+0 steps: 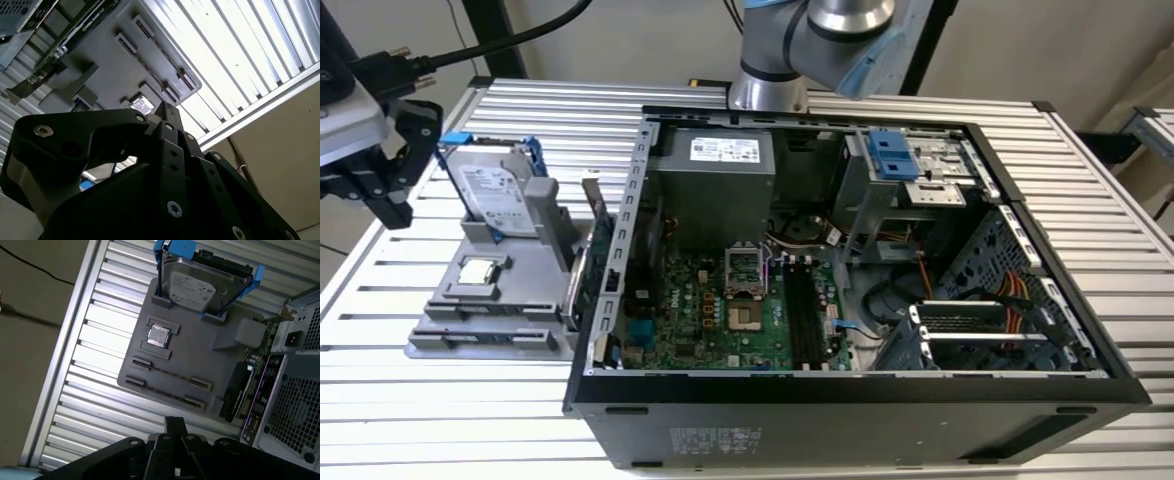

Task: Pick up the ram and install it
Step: 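Pick up the ram and move it above insertion slot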

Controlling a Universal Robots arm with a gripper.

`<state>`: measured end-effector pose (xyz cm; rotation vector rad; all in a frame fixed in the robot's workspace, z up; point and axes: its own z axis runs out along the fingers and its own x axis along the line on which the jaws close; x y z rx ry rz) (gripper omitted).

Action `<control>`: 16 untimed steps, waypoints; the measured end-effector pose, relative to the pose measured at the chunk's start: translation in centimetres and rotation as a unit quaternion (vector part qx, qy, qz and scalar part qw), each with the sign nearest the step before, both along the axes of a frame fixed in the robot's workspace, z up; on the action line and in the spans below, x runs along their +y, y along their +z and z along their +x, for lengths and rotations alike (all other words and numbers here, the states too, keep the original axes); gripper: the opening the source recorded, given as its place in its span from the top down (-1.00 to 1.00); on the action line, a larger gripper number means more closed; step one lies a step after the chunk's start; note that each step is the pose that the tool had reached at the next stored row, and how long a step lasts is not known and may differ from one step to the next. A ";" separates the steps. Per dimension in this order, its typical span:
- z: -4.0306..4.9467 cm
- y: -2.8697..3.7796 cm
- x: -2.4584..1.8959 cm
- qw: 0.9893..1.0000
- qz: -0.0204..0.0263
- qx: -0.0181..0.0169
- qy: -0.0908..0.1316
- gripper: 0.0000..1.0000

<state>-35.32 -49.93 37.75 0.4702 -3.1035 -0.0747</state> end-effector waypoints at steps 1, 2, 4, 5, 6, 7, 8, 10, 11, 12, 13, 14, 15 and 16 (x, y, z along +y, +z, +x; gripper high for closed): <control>0.00 0.00 0.00 1.000 0.000 0.000 0.001 1.00; 0.00 0.00 0.00 1.000 0.000 0.000 0.002 1.00; 0.00 0.00 0.00 1.000 0.000 0.000 0.004 1.00; 0.00 0.01 0.00 1.000 0.000 0.000 0.005 1.00; 0.00 0.00 0.00 1.000 0.000 0.000 0.006 1.00; 0.01 0.00 0.01 1.000 0.000 0.000 0.007 1.00; 0.01 0.00 0.01 1.000 0.000 0.000 0.008 1.00; 0.01 0.00 0.02 1.000 0.000 0.000 0.011 1.00; 0.01 0.00 0.04 1.000 0.000 0.000 0.012 1.00; 0.01 0.01 0.07 1.000 0.000 0.000 0.013 1.00; 0.01 0.01 0.07 1.000 0.000 0.000 0.014 1.00; 0.01 0.01 0.07 1.000 0.000 0.000 0.015 1.00; 0.01 0.01 0.07 1.000 0.000 0.000 0.016 1.00; 0.00 0.01 0.07 1.000 0.000 0.000 0.017 1.00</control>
